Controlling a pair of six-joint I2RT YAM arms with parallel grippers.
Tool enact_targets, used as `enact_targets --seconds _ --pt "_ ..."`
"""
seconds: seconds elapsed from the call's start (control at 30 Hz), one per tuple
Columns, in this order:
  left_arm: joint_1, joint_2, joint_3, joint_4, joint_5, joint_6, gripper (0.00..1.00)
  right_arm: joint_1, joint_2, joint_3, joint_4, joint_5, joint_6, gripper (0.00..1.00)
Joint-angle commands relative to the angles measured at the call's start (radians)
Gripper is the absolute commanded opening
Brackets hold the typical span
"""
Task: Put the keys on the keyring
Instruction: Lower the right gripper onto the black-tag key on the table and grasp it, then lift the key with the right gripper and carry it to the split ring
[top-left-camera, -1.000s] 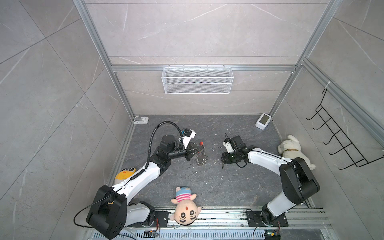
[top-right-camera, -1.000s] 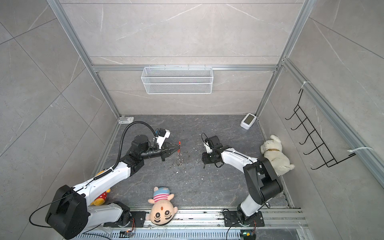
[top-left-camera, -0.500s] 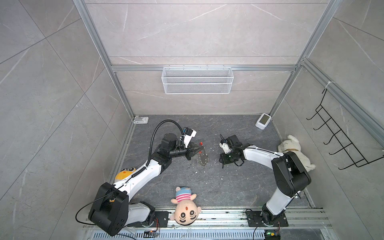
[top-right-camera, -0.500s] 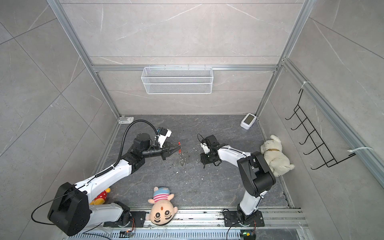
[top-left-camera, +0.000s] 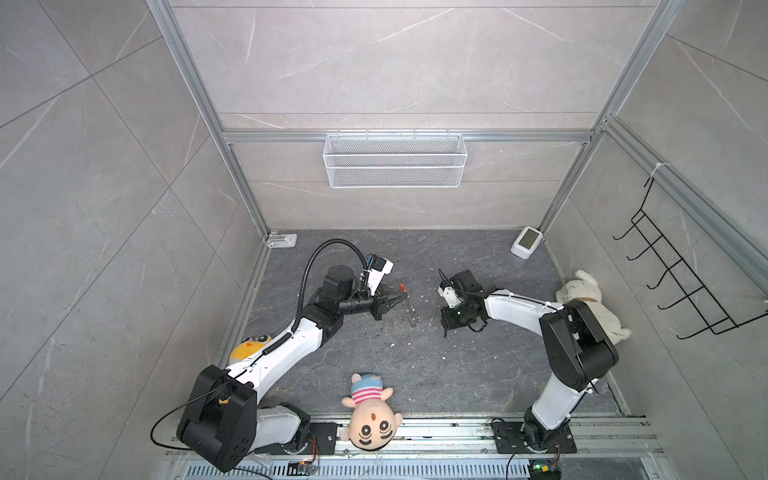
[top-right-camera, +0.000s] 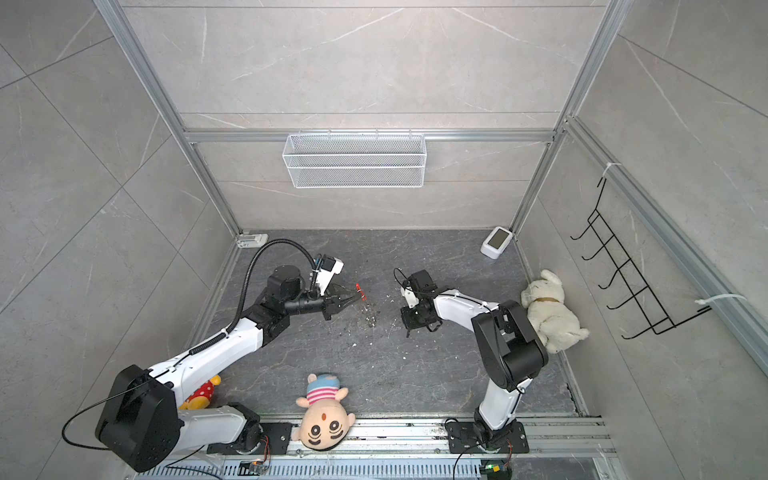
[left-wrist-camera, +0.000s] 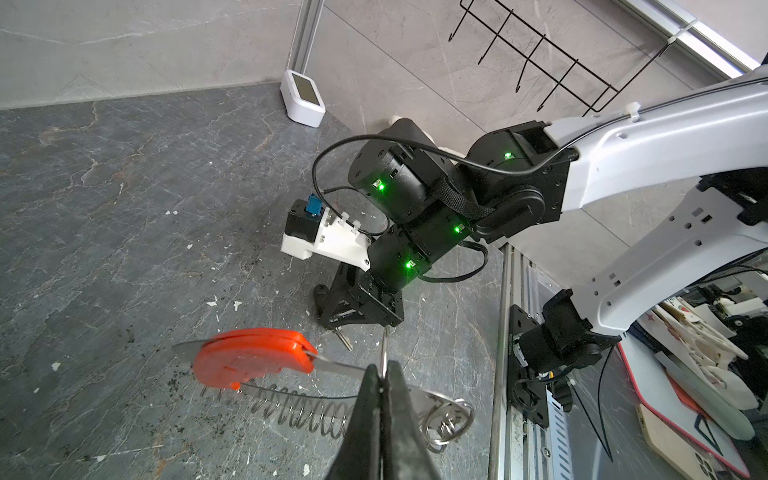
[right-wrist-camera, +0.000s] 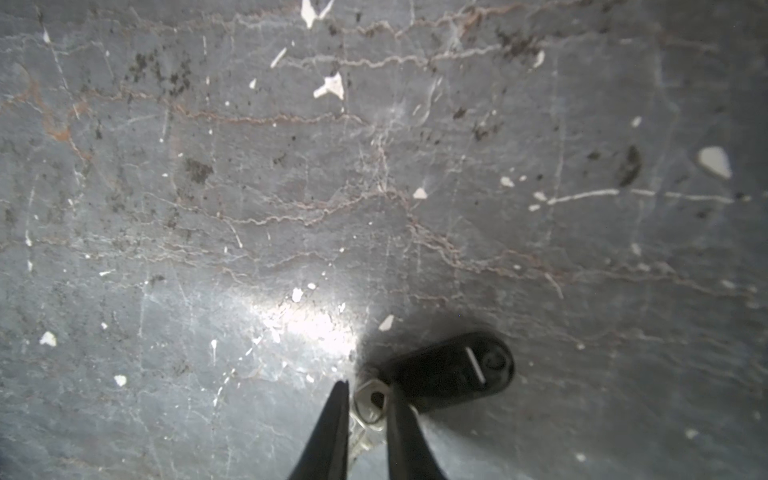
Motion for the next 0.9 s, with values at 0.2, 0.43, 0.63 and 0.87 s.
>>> enact_targets --seconds 0.2,0.43,0.63,0.87 --pt "0.0 -0.018 0.049 0.027 0.015 0.0 0.0 0.01 0.004 0.021 -0.018 0.023 0.003 0.02" --pt "0.0 -0.024 0.049 0.018 0.013 0.005 0.0 0.01 -0.06 0.003 -0.012 0.06 0.034 0.0" --pt "0.0 -0.034 0.035 0.025 -0.035 0.004 0.0 0.01 -0.208 -0.076 0.141 -0.109 0.074 0.0" --pt "-0.002 -0.024 0.022 0.022 -0.275 0.034 0.0 0.009 -0.41 -0.187 0.301 -0.176 0.039 0.0"
